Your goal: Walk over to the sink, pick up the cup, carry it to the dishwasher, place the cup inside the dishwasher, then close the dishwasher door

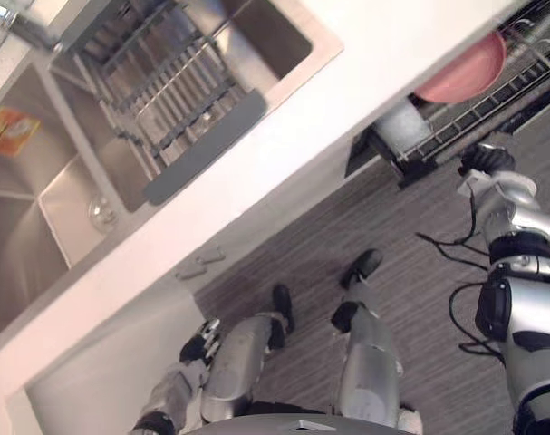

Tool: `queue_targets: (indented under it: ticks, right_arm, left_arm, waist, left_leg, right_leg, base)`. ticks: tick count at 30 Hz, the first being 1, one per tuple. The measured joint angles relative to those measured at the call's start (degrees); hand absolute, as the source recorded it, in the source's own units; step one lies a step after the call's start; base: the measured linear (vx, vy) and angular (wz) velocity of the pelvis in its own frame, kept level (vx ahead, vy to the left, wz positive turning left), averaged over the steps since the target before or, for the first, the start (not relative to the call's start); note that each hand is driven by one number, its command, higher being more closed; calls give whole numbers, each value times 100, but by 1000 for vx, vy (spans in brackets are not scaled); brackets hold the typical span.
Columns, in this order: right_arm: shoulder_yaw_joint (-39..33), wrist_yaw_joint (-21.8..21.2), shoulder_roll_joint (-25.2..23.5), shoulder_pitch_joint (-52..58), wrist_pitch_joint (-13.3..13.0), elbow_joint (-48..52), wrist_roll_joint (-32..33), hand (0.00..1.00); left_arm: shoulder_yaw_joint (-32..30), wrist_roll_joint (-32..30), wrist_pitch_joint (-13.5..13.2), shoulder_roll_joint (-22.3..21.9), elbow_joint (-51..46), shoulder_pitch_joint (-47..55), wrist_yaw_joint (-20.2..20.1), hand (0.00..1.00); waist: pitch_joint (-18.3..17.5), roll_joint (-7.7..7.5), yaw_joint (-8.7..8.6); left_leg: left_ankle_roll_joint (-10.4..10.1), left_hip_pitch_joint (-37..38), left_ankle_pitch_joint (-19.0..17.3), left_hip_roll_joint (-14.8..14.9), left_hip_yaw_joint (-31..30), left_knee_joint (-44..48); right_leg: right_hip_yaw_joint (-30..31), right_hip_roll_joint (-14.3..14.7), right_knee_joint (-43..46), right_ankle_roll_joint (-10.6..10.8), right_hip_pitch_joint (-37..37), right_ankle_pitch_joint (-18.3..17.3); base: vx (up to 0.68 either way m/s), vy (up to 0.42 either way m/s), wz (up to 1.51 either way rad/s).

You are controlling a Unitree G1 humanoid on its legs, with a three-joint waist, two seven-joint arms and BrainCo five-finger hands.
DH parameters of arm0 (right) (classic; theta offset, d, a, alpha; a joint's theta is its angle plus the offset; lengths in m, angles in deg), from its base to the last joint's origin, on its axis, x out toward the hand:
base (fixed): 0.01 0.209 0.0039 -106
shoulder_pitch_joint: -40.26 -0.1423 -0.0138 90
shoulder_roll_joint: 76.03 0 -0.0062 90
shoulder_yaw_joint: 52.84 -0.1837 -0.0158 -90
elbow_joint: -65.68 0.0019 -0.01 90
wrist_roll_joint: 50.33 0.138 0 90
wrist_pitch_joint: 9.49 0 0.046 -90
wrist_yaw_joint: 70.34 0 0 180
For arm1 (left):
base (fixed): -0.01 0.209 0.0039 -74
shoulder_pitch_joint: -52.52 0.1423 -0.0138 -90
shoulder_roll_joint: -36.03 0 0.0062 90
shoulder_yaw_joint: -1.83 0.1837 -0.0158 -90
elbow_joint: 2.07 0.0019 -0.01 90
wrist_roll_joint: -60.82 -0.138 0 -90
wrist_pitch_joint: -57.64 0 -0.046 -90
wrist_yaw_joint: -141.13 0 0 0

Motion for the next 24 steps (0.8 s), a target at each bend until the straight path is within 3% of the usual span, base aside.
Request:
queue_targets:
  ticks: [3,4,5,7,13,16,19,24]
  right_arm:
    - [409,-5,-110,-473,6,-83,-477,100]
    - [612,1,-140,-704,1,-90,-716,100]
    - [712,-5,-101,-918,0,-103,-964,0]
    - [1032,14,-89,-1234,96,-197,-1229,0]
    - [1178,64,-14,-1293,96,-225,-1240,0]
    - [1024,51,-105,-1244,106,-110,-1174,0]
    - [568,41,-254,-449,66,738,-1064,0]
    - [-116,-289,-700,1332,-487,2031,-861,0]
  left_arm:
    - [41,32,-37,-6,-5,-54,-1,0]
    - [53,32,-46,-15,-16,-97,0,0]
    - [72,36,-46,-19,-81,-100,-1,0]
    - [90,40,-53,-13,-140,-96,-13,0]
    - [96,82,-138,-12,-228,-65,-149,0]
    - [89,89,-197,-12,-421,54,-306,0]
    - [55,153,-272,-27,-560,201,-367,0]
    - [-146,140,-499,-85,-710,598,-245,0]
  waist:
    - [-8,11,117]
    - [-9,13,228]
    - [-9,14,317]
    - [-10,15,347]
    - [-9,14,369]
    - [-7,10,323]
    - [16,-23,236]
    - [84,-152,-78]
  left_leg:
    - [-23,-192,54,23,-193,115]
    - [-34,-202,84,33,-229,149]
    - [-38,-255,102,38,-262,193]
    - [-46,-386,87,62,-360,347]
    - [-89,-486,21,168,-383,563]
    - [-129,-409,-33,260,-381,625]
    - [-187,-113,-130,377,-339,611]
    - [-249,615,-355,553,-52,494]
  right_leg:
    - [-113,0,-2,-4,-17,-2]
    - [-125,3,-2,-5,-18,-1]
    - [-138,2,-3,-8,-24,1]
    - [-164,16,-3,-20,-26,11]
    - [-174,125,-74,29,11,-22]
    - [-193,254,-195,17,150,-16]
    - [-174,433,-375,9,471,-8]
    - [36,700,-565,53,1045,-44]
  base:
    - [-91,35,38]
    - [-86,65,28]
    - [-97,83,26]
    - [-77,86,21]
    - [-45,70,-1]
    - [-22,59,-10]
    - [-10,92,-19]
    - [7,139,-34]
